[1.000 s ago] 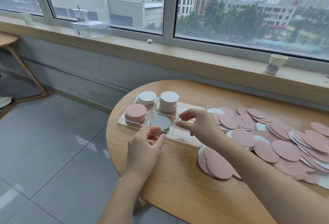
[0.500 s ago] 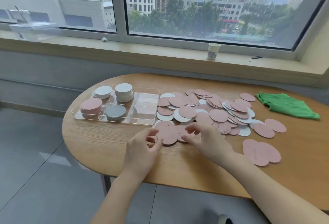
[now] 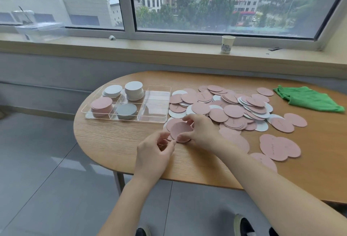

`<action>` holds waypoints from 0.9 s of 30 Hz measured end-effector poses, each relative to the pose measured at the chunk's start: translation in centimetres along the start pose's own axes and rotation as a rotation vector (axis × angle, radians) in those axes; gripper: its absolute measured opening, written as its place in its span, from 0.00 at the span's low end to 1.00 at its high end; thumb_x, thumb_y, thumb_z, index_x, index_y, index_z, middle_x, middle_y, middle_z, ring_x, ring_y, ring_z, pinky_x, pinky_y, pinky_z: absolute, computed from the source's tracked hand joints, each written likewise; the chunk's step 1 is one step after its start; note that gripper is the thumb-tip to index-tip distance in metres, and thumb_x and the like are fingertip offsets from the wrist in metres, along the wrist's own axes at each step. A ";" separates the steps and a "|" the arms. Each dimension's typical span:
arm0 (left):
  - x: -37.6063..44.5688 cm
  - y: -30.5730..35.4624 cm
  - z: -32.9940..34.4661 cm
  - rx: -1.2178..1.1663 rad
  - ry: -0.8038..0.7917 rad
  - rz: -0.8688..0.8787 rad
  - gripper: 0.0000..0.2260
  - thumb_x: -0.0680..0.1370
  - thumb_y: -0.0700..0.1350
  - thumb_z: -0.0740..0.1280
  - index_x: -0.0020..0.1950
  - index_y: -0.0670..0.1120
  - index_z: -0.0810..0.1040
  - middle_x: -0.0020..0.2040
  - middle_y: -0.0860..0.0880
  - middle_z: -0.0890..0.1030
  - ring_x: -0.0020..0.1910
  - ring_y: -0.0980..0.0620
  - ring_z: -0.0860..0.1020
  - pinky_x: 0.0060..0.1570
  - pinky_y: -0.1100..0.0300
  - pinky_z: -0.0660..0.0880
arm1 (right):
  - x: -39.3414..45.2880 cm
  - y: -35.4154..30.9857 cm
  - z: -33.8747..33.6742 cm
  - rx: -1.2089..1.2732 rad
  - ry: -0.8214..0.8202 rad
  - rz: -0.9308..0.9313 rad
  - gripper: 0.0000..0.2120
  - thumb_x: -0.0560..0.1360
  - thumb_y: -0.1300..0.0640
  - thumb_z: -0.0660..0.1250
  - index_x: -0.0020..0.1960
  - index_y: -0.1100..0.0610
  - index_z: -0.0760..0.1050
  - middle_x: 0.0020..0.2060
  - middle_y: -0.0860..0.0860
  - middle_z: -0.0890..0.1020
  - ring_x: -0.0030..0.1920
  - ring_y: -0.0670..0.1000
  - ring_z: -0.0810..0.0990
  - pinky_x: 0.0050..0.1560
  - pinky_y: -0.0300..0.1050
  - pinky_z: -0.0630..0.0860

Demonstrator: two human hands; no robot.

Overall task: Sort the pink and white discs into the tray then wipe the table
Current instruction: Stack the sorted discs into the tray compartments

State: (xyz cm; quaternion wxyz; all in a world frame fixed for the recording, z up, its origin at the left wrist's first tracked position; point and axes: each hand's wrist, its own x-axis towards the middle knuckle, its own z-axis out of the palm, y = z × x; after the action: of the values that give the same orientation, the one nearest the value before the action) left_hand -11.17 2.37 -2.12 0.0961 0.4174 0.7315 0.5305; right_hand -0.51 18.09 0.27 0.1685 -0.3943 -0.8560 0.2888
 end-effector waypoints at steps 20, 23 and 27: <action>2.1 0.0 0.5 -0.713 -0.280 -0.276 0.14 0.84 0.46 0.64 0.67 0.44 0.80 0.61 0.40 0.84 0.60 0.38 0.83 0.59 0.45 0.82 | -1.5 0.3 -2.7 0.578 0.017 -0.118 0.08 0.72 0.67 0.76 0.50 0.60 0.84 0.44 0.54 0.87 0.42 0.47 0.85 0.46 0.42 0.82; 2.3 0.3 0.2 -0.821 -0.244 -0.325 0.12 0.84 0.40 0.62 0.66 0.43 0.79 0.58 0.37 0.84 0.52 0.38 0.85 0.42 0.50 0.84 | -0.4 2.5 -3.9 0.225 0.158 -0.114 0.09 0.72 0.61 0.77 0.52 0.56 0.84 0.43 0.45 0.85 0.41 0.38 0.81 0.48 0.35 0.78; 2.2 0.8 0.6 -0.856 -0.202 -0.328 0.08 0.81 0.39 0.68 0.59 0.45 0.83 0.56 0.35 0.84 0.50 0.39 0.85 0.37 0.57 0.80 | -0.4 4.6 -3.8 0.028 0.067 -0.039 0.22 0.67 0.46 0.81 0.58 0.51 0.82 0.51 0.46 0.81 0.51 0.45 0.78 0.56 0.43 0.75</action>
State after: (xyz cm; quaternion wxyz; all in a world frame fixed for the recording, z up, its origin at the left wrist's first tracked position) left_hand -11.81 4.47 -1.04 0.4131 0.2687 0.4904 0.7188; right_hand 4.33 21.57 0.30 0.2080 -0.3846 -0.8533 0.2841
